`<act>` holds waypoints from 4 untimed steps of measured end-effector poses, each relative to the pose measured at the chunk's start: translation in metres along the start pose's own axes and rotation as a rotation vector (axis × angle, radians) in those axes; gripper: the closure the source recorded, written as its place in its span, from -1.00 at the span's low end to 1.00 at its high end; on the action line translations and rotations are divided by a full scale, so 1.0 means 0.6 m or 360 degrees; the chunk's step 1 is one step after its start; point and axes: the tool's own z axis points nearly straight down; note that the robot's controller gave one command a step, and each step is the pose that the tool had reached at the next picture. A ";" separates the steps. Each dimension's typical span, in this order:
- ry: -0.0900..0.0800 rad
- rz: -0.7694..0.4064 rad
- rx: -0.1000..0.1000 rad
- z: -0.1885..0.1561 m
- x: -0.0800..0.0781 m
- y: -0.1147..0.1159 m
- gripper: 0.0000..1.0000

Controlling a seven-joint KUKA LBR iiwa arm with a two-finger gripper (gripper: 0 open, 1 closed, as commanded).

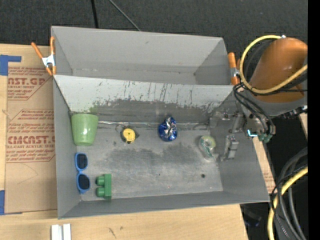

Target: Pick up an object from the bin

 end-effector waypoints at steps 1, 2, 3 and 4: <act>-0.0004 -0.0256 0.0000 0.150 -0.059 -0.018 -1.00; -0.0003 -0.0397 -0.0001 0.242 -0.089 -0.041 -1.00; -0.0013 -0.0468 0.0002 0.237 -0.077 -0.084 -1.00; -0.0011 -0.0471 0.0004 0.235 -0.077 -0.084 1.00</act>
Offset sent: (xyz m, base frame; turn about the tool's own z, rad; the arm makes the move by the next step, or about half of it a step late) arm 0.0352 -0.0120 -0.0861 -0.1596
